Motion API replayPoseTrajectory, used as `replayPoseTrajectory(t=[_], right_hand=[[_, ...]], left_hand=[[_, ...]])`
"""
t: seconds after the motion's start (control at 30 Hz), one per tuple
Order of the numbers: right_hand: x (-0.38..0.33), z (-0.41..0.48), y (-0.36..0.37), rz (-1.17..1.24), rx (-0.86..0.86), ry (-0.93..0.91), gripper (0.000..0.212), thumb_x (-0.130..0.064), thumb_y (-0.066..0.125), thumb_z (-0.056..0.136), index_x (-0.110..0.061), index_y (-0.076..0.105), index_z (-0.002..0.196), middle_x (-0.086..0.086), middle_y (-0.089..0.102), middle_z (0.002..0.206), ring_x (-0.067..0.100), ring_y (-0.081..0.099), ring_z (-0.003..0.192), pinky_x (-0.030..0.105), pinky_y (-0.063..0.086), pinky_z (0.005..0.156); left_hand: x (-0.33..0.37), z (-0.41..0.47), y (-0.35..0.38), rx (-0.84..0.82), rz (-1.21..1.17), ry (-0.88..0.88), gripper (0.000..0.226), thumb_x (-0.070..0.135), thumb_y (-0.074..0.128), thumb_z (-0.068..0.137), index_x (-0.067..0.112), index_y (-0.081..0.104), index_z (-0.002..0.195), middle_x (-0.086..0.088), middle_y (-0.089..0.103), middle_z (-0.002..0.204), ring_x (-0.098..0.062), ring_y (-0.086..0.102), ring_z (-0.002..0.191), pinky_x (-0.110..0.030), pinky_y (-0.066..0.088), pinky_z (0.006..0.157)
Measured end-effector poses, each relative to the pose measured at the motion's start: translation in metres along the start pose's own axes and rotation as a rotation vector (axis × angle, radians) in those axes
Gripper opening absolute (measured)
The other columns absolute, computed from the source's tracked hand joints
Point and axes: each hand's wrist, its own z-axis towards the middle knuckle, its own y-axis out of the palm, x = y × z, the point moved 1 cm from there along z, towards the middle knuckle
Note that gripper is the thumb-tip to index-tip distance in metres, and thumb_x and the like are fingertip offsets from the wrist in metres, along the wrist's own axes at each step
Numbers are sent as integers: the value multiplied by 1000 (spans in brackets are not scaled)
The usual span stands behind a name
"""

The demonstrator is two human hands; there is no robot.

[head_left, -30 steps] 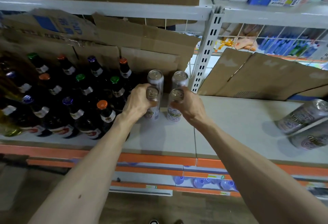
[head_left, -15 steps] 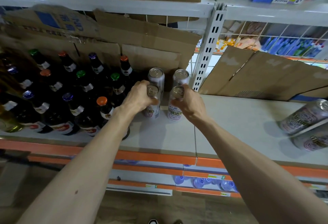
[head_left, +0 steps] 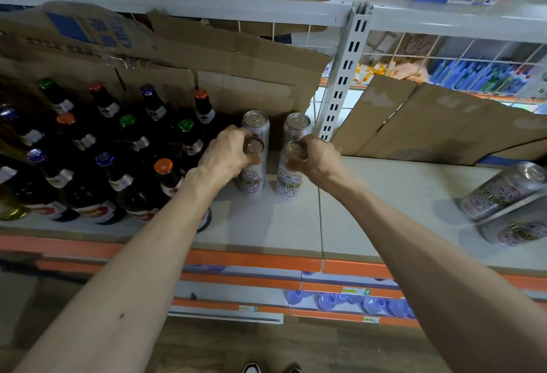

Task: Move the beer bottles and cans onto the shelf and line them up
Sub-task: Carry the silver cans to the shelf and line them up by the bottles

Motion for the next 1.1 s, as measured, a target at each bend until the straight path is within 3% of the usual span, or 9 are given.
replayPoseTrajectory(t=[0.23,0.43,0.67,0.9,1.0,1.1], right_hand=[[-1,2,0,-16,4,-5,60,-43,82,73,-19,56,122,9,69,107,31,65,96,40,55,80],[2,3,-12,-26,-52,-79,51,-35,79,76,-19,61,122,8,68,103,27,61,89,26,36,66],[5,6,-16,13,-126,-129,49,-24,80,76,-17,60,120,10,68,105,31,62,96,36,52,78],[3,-1,-9,90,-146,-119,48,-13,68,86,-15,49,130,5,58,106,25,56,95,27,41,76],[0,-5,-4,155,-128,-109,58,-8,61,89,-18,39,142,5,53,114,23,53,98,27,43,80],[2,-7,2,251,-97,-39,65,-16,68,83,-16,38,141,9,54,123,23,57,102,31,48,85]], left_hand=[[1,-2,-2,41,21,-32,59,41,84,71,14,65,120,-11,59,114,-35,62,104,-42,52,85],[-2,-4,-1,35,-32,-25,61,40,86,69,16,64,120,-8,57,113,-32,61,105,-39,50,83],[-2,-3,1,32,-51,-37,58,35,87,68,14,64,117,-8,57,113,-31,60,104,-38,49,82],[-1,-4,2,43,-77,-55,61,35,87,68,13,64,120,-10,58,112,-31,60,105,-42,51,86],[0,-5,3,44,-63,-60,59,34,87,69,13,64,119,-10,58,113,-32,60,105,-40,49,83],[-1,-6,4,30,-83,-57,60,33,87,69,15,64,121,-9,58,112,-31,60,105,-42,51,87]])
